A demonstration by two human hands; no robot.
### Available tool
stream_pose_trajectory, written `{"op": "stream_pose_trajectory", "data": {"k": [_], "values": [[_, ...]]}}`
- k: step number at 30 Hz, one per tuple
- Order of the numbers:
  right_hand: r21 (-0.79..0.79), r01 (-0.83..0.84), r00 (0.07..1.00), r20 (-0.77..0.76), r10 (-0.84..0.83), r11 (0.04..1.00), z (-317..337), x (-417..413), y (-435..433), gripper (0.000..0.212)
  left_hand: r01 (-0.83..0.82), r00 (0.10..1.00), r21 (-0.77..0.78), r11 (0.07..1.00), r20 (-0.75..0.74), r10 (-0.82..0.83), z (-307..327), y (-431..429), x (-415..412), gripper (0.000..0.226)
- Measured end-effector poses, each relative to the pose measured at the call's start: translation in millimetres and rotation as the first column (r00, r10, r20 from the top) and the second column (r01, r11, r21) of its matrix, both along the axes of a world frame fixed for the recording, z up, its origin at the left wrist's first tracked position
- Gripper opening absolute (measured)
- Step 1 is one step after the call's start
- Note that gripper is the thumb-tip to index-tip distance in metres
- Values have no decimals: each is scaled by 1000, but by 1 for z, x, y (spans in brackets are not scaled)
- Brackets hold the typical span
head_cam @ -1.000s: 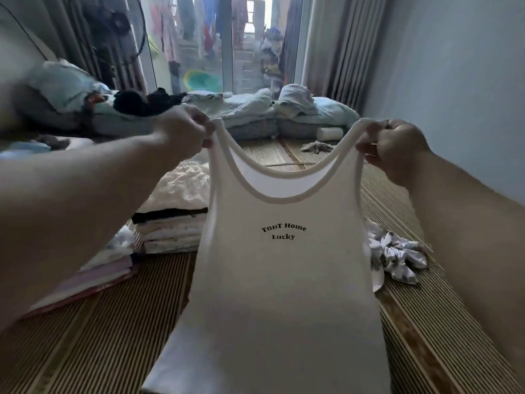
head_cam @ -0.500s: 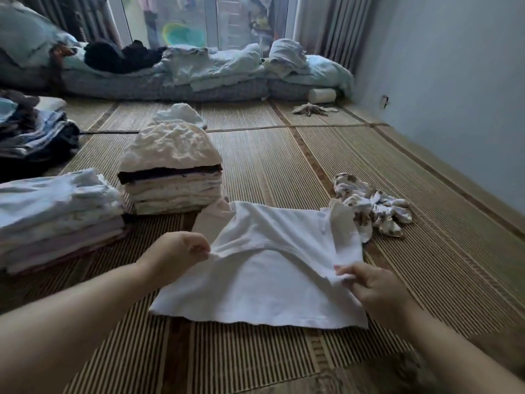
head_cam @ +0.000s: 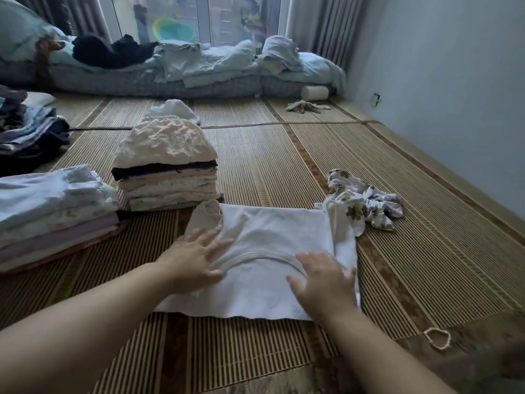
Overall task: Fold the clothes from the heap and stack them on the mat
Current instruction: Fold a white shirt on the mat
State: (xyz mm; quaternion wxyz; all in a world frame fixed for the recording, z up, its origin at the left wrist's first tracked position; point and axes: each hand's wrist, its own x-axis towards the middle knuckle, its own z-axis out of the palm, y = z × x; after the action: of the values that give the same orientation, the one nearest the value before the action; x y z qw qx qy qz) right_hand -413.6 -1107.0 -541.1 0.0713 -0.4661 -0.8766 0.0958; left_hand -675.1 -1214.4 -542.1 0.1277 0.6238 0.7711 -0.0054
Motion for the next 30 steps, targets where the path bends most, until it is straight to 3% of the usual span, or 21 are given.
{"op": "stream_pose_trajectory", "data": {"k": [2, 4, 8, 18, 23, 25, 27, 30], "values": [[-129, 38, 985, 171, -16, 991, -14, -18, 3, 78, 42, 997, -185, 982, -58, -54, -9, 20, 4, 85], [-176, 71, 975, 222, -31, 982, -27, -28, 8, 89, 5, 999, -250, 968, -35, -14, -23, 28, 0, 91], [-148, 17, 966, 258, 22, 989, -41, -32, 5, 93, -128, 991, -203, 971, 22, 135, -45, 7, -2, 104], [-179, -229, 934, 236, 268, 957, -45, -61, -65, 96, -374, 925, -74, 924, 46, 378, -48, -122, -1, 102], [-232, -288, 922, 193, 334, 929, -30, -61, -69, 95, -374, 907, -95, 922, 168, 385, -30, -157, 2, 102], [-212, -255, 956, 90, 279, 943, -19, -66, -67, 93, -422, 886, 34, 906, 227, 405, -14, -153, -12, 92], [-133, -250, 968, -1, 252, 959, -7, -81, -62, 81, -488, 871, 248, 837, 203, 448, -2, -144, -37, 69], [-94, -325, 946, -48, 322, 941, 9, -117, -52, 64, -535, 845, 292, 793, 193, 499, 8, -126, -78, 63]]}}
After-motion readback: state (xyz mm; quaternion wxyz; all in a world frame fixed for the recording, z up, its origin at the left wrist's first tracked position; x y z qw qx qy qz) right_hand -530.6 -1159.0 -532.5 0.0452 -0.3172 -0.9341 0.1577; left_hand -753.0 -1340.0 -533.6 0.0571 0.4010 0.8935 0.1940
